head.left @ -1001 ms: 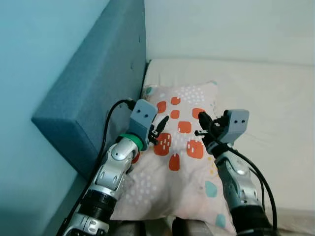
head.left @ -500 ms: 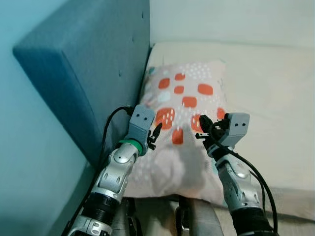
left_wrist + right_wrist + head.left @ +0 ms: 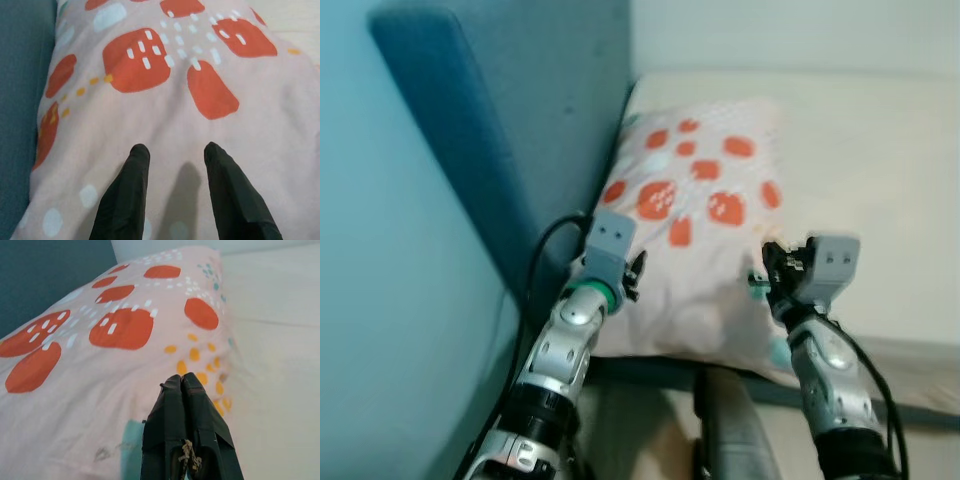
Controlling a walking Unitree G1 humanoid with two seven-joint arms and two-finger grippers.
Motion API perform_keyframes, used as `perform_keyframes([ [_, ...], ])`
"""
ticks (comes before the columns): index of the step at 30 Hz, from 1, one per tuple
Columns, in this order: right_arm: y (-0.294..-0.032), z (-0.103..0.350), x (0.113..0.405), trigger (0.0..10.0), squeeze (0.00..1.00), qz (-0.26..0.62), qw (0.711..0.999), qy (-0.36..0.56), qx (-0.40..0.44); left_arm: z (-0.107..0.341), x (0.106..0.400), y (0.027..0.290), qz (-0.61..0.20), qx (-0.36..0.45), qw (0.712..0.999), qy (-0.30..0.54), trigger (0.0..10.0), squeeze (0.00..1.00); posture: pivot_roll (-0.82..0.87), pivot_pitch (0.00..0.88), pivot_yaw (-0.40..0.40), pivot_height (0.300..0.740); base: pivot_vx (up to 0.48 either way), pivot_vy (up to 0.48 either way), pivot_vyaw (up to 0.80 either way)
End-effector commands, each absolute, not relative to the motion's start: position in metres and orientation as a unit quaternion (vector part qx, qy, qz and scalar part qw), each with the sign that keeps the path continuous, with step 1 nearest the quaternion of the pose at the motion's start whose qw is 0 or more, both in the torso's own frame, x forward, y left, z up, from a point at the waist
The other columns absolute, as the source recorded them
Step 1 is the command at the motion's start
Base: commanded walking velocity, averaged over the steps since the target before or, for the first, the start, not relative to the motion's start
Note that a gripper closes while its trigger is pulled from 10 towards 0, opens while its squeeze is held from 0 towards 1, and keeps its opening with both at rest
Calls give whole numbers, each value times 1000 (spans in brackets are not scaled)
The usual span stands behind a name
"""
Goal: Clean up the room
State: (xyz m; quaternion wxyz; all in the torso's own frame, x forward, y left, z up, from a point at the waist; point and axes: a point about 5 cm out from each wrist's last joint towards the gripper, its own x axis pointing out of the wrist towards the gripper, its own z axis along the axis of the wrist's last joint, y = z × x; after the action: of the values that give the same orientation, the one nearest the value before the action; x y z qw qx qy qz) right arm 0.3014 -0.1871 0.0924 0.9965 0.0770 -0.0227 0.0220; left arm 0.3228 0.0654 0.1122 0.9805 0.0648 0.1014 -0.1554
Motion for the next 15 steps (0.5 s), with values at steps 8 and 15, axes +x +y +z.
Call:
perform_keyframes([
  [8,-180,99,302,10000,0,44,997,-43,42,115,325,70,-140,50,984,100,10000,82,-76,21,84,575,0,0,0],
  [15,-179,117,303,10000,0,73,993,-91,-15,132,331,75,-118,5,991,66,10000,1000,-77,25,84,575,0,0,0],
])
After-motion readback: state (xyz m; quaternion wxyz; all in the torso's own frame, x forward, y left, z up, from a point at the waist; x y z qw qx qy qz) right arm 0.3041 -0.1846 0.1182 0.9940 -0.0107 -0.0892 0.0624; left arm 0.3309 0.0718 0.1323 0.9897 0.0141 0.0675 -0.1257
